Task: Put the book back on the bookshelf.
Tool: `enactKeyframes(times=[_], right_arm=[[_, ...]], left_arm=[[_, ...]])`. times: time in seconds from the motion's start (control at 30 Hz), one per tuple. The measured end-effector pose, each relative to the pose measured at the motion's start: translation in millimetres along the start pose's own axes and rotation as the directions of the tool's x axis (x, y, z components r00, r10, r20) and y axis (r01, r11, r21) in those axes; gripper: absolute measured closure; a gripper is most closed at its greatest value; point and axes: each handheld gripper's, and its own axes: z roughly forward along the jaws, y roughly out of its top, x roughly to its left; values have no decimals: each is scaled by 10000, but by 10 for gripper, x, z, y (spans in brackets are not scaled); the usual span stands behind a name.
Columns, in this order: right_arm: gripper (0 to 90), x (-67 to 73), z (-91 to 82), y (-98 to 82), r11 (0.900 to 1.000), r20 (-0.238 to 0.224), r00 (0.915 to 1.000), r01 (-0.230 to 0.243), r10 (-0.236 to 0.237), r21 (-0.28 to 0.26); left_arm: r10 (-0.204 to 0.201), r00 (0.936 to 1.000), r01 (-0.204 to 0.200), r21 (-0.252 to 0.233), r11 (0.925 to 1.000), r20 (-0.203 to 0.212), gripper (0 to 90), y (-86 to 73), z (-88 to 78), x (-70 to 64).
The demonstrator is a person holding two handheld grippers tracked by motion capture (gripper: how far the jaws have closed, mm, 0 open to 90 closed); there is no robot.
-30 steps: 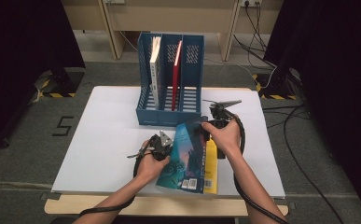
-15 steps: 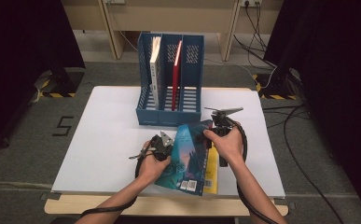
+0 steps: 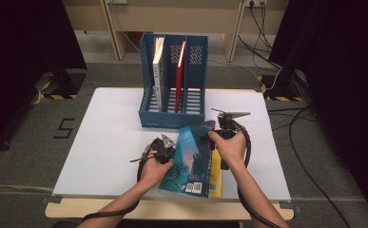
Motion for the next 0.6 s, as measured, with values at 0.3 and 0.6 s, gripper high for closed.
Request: enactKeyframes(times=[0.3, 0.6], right_arm=[[712, 76, 63, 53, 9991, 285, 9989, 378, -373, -193], [707, 50, 97, 47, 9989, 305, 9990, 324, -335, 335]], left_arm=[[-127, 9999, 127, 81, 9999, 28, 889, -23, 9, 7], [-107, 9999, 107, 62, 9999, -2, 889, -27, 5, 4]])
